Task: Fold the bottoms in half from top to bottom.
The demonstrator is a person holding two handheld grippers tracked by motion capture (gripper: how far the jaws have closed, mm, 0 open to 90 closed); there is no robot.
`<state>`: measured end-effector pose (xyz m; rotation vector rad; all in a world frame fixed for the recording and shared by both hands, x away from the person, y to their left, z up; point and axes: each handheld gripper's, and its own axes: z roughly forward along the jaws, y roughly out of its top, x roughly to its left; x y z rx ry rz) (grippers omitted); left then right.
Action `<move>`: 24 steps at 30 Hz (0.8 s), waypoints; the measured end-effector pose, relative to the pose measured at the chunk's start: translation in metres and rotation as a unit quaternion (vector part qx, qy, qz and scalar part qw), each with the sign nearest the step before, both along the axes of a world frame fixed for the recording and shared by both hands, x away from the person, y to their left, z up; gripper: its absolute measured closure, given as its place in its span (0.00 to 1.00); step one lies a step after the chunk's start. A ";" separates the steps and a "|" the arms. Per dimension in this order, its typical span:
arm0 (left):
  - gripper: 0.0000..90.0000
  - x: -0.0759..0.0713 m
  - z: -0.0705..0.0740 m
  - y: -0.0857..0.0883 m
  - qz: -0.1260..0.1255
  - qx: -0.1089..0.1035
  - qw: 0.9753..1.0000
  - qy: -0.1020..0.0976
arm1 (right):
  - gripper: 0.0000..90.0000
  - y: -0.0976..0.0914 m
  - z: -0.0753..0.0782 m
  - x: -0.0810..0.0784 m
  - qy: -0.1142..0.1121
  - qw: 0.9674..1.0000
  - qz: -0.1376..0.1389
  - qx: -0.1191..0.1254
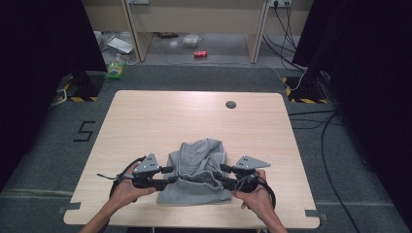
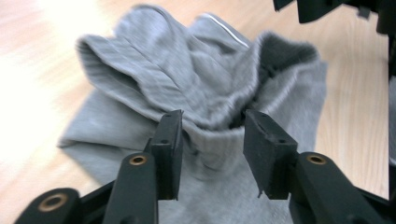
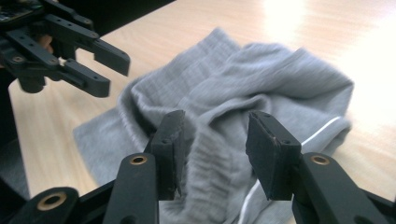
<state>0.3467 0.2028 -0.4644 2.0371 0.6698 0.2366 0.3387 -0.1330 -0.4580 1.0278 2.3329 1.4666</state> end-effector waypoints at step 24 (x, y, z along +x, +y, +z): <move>0.51 0.043 -0.005 0.018 0.098 0.032 0.993 0.055 | 0.64 0.038 -0.024 0.000 0.016 0.992 0.062 -0.105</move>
